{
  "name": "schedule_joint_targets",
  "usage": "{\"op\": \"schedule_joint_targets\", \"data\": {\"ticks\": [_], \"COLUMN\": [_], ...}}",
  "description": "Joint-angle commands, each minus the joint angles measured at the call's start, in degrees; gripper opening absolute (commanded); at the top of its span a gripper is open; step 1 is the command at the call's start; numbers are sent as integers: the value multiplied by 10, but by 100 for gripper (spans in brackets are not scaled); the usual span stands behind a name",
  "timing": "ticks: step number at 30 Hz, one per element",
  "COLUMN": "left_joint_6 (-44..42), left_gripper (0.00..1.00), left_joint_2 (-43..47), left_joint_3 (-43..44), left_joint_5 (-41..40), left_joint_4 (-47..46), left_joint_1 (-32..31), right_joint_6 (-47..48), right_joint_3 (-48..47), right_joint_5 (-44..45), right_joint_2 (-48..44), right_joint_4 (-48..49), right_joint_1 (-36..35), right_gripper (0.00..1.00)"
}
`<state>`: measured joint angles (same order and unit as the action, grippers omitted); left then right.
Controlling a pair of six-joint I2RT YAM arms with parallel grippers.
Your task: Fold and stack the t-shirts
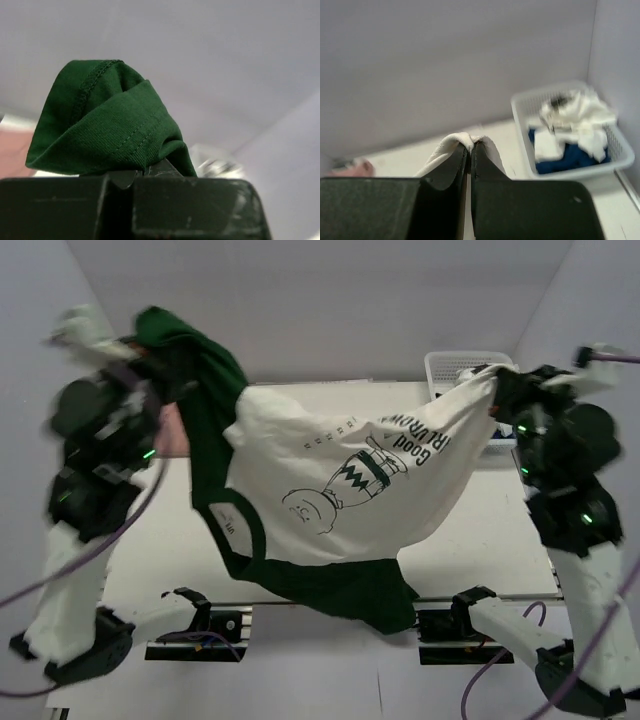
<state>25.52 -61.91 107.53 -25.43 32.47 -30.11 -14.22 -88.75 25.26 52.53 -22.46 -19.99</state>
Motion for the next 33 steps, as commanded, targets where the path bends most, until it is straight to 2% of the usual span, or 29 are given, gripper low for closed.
{"op": "schedule_joint_targets", "data": {"ticks": [1, 3, 7, 9, 11, 12, 13, 14, 16, 17, 18, 19, 20, 21, 22, 23, 24, 27, 31, 33], "left_joint_6": [10, 19, 51, 57, 57, 57, 57, 46, 37, 30, 23, 23, 16, 7, 0, -9, -31, -57, -51, -36], "left_gripper": [0, 0, 0, 0, 0, 0, 0, 0, 0, 0, 0, 7, 37, 63, 86, 100, 100, 100, 100, 100], "left_joint_2": [-114, -155, -268, -350, -410, -473, -506, -540, -638, -669, -698, -724, -751, -751, -739, -722, -677, -591, -495, -406], "left_joint_3": [-63, -81, -108, -103, -67, -30, -4, 24, 120, 153, 227, 262, 286, 291, 275, 220, 189, 108, 3, -102], "left_joint_5": [-69, -69, -64, -20, 4, 4, 4, 9, 23, 29, 61, 77, 101, 107, 108, 114, 122, 127, 185, 234], "left_joint_4": [34, 34, 40, 35, 35, 35, 35, 35, 56, 64, 77, 110, 119, 119, 102, 85, 67, 40, 53, 25], "left_joint_1": [8, 8, 51, 72, 94, 94, 102, 111, 118, 118, 126, 133, 133, 133, 133, 133, 133, 121, 116, 110], "right_joint_6": [-25, -38, -68, -77, -77, -75, -74, -70, -64, -64, -64, -64, -63, -63, -53, -50, -45, -45, -55, -67], "right_joint_3": [73, 126, 182, 183, 153, 141, 100, 86, 40, -10, -28, -44, -75, -75, -71, -51, -42, -1, 73, 137], "right_joint_5": [36, 38, 16, -2, -20, -23, -24, -28, -32, -38, -44, -56, -69, -74, -85, -99, -110, -148, -190, -194], "right_joint_2": [52, 70, 185, 250, 344, 367, 435, 454, 493, 546, 560, 581, 593, 591, 584, 567, 545, 488, 420, 365], "right_joint_4": [22, 33, 49, 58, 58, 56, 51, 48, 27, 20, 8, -36, -47, -52, -46, -37, -29, -11, -13, -14], "right_joint_1": [0, 0, 6, 11, 16, 23, 25, 33, 37, 41, 43, 46, 48, 48, 49, 49, 48, 49, 47, 47], "right_gripper": [0, 0, 0, 0, 0, 0, 0, 0, 0, 0, 0, 6, 19, 49, 59, 68, 90, 90, 90, 90]}}
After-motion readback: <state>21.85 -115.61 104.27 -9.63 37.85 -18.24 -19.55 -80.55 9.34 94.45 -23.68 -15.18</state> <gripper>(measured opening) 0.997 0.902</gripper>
